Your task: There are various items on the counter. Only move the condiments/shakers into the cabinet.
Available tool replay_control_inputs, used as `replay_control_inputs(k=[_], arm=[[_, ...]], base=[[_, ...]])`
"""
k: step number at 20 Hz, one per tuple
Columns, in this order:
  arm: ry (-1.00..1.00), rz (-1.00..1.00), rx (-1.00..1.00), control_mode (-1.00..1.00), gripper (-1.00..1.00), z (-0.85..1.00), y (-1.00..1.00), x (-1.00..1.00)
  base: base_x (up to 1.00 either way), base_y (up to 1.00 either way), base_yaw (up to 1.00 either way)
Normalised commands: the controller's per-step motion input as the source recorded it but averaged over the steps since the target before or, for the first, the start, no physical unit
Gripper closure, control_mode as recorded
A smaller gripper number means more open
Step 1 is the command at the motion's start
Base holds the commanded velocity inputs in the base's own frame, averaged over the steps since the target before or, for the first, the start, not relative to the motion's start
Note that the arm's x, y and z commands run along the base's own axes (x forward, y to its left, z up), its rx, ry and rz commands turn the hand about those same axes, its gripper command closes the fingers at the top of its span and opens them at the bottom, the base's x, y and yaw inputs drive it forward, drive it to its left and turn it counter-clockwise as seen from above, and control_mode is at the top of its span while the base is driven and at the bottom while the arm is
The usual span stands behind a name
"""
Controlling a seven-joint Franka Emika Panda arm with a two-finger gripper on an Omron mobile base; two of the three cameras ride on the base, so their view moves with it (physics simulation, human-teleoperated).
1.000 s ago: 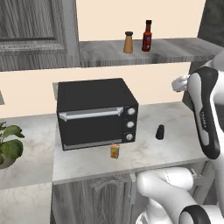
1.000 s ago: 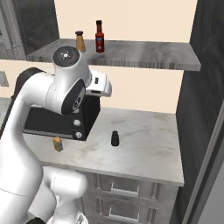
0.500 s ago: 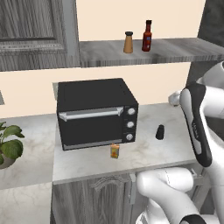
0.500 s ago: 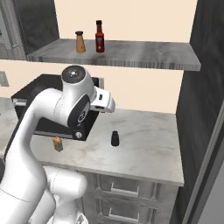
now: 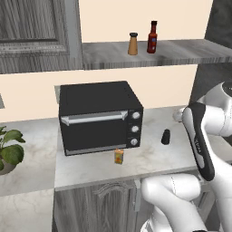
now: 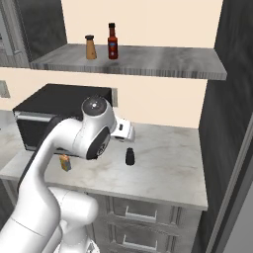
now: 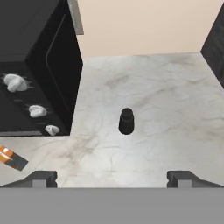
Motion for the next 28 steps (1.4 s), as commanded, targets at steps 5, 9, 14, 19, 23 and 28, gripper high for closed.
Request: replay_control_inputs(k=[5,9,14,19,23,28], arm=[[0.06,0.0,0.0,-1.0,-1.0,-0.46,-0.08,0.3],[0.07,0.0,0.0,-1.0,-1.0,-0.43,-0.06,0.33],[0.06,0.0,0.0,-1.0,-1.0,-0.47,-0.05,0.27],[0.06,0.0,0.0,-1.0,-1.0,-0.5,0.0,0.38],[0.03,0.0,0.0,-1.0,-1.0,-0.41,0.0,0.46],[0.01,0.0,0.0,-1.0,-1.0,-0.31,-0.04,0.42]], base=[[0.0,0.0,0.0],[0.0,0.0,0.0],[0.0,0.0,0.0],[0.0,0.0,0.0],[0.0,0.0,0.0],[0.0,0.0,0.0]])
